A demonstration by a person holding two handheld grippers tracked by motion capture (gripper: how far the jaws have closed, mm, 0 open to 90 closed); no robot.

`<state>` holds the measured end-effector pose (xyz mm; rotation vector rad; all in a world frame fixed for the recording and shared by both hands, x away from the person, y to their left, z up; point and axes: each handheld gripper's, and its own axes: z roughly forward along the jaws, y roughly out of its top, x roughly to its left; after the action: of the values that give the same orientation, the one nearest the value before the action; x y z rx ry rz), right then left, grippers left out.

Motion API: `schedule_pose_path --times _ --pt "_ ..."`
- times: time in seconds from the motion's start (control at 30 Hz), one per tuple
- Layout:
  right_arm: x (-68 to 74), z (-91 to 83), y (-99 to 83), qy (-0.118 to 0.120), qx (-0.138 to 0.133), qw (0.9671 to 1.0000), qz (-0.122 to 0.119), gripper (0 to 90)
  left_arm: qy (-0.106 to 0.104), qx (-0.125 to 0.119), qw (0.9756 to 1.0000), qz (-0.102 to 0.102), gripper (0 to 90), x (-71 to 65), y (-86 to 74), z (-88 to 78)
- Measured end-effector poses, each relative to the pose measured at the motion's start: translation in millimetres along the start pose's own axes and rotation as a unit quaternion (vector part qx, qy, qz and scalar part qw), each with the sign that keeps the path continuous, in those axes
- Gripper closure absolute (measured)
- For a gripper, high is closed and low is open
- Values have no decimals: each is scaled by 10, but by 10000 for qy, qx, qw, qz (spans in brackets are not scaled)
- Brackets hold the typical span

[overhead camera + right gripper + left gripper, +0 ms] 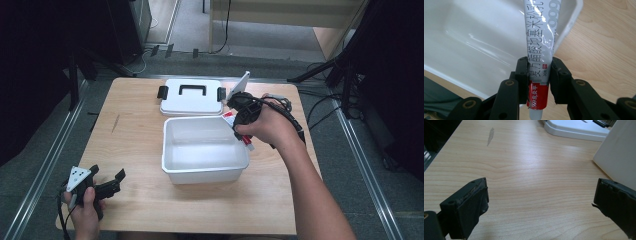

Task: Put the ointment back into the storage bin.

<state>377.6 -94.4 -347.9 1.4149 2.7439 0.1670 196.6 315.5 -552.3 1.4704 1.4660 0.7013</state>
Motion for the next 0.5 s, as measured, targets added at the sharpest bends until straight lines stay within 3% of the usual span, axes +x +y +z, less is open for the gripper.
schedule_pose_path --times 0.17,0.5 --pt "70 50 65 121 -12 9999 -62 717 -2 3 10000 -3 1 -1 0 0" --pt "174 211 182 113 -18 9991 -398 716 -13 3 10000 -12 1 2 0 2"
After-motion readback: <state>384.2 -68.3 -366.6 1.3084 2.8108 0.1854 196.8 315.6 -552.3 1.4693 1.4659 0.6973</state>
